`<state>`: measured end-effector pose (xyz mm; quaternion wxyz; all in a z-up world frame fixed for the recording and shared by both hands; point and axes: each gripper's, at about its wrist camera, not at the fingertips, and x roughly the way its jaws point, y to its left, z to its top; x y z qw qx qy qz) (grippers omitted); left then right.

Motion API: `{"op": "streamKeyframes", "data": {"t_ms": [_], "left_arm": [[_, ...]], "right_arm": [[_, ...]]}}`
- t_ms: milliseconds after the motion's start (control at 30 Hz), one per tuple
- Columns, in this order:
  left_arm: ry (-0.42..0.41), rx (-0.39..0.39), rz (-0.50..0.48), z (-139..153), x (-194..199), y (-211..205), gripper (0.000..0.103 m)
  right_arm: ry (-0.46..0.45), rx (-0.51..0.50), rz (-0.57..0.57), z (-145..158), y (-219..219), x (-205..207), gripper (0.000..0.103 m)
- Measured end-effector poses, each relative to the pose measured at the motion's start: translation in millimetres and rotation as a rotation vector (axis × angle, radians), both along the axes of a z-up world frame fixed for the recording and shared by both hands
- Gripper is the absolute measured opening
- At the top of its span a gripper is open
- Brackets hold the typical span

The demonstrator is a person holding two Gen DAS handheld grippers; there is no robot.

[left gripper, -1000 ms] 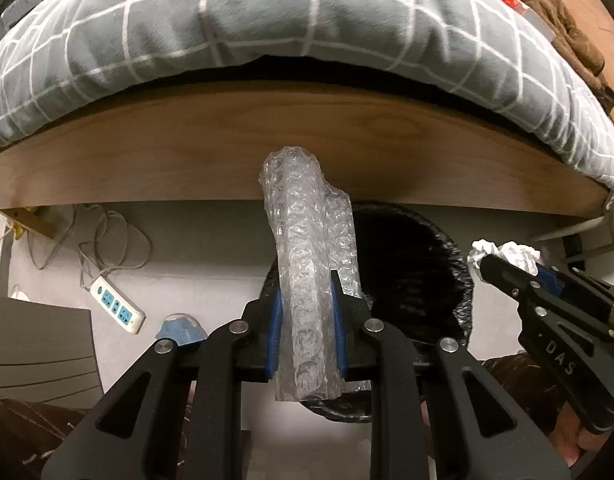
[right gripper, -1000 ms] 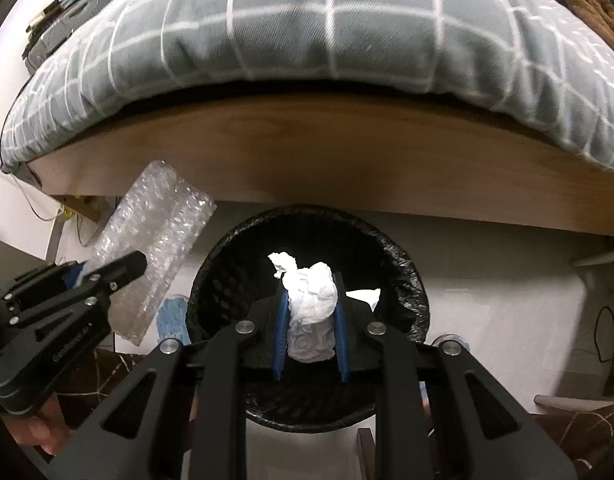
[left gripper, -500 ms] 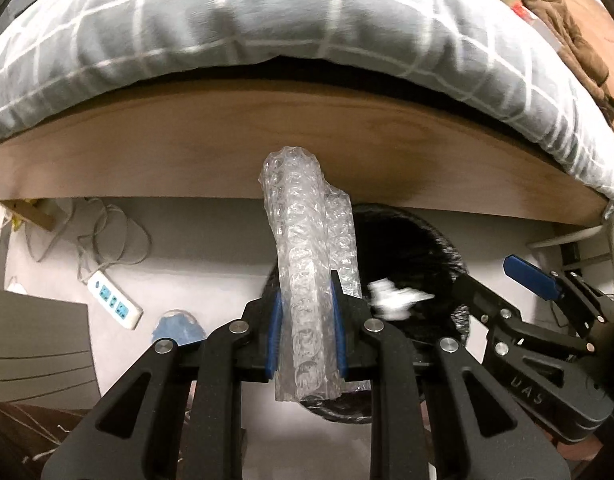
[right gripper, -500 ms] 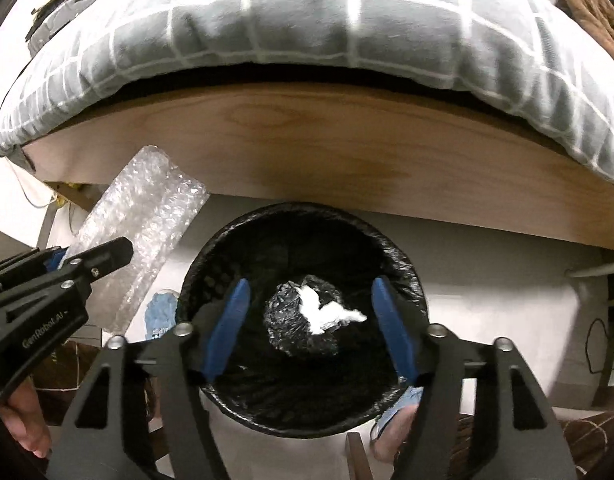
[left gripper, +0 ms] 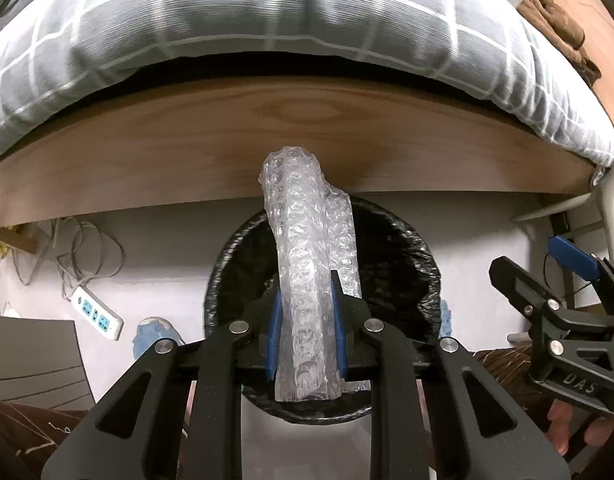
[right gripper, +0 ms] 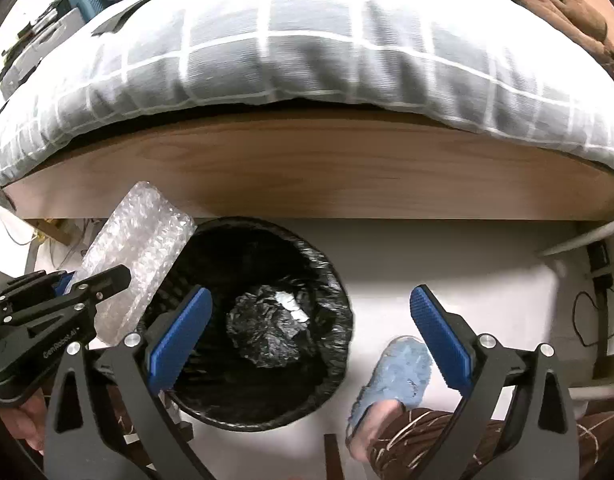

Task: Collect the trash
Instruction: 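Open the right tool to drop the tissue while the left tool releases the bubble wrap into the bin, then move both open tools back over the bed toward the remaining trash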

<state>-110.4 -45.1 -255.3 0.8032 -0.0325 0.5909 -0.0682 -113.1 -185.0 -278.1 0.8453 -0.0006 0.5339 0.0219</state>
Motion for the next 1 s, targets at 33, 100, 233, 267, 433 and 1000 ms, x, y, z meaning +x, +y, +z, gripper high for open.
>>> {"op": "streamKeyframes", "data": {"t_ms": [33, 100, 233, 267, 433, 1000], "left_arm": [[0.001, -0.001, -0.006, -0.4, 0.3, -4.6, 0.020], [0.001, 0.001, -0.018, -1.1, 0.3, -12.7, 0.020], [0.010, -0.005, -0.028, -4.9, 1.6, -20.2, 0.020], [0.009, -0.001, -0.030, -5.7, 1.6, -21.7, 0.021], [-0.017, 0.046, -0.039, -6.2, -0.2, -22.9, 0.031], [-0.203, 0.121, 0.021, 61.6, -0.3, -5.2, 0.095]], "right_arm": [[-0.004, -0.004, -0.006, 1.4, -3.6, -1.5, 0.095], [-0.012, -0.018, -0.008, 3.2, -9.2, -4.4, 0.095], [-0.013, -0.024, -0.020, 4.2, -15.1, -5.9, 0.095], [-0.016, -0.023, -0.019, 4.9, -16.0, -6.2, 0.095], [-0.019, -0.013, -0.025, 5.1, -16.0, -5.7, 0.095], [-0.190, -0.015, -0.043, 76.3, -11.5, -3.8, 0.095]]}}
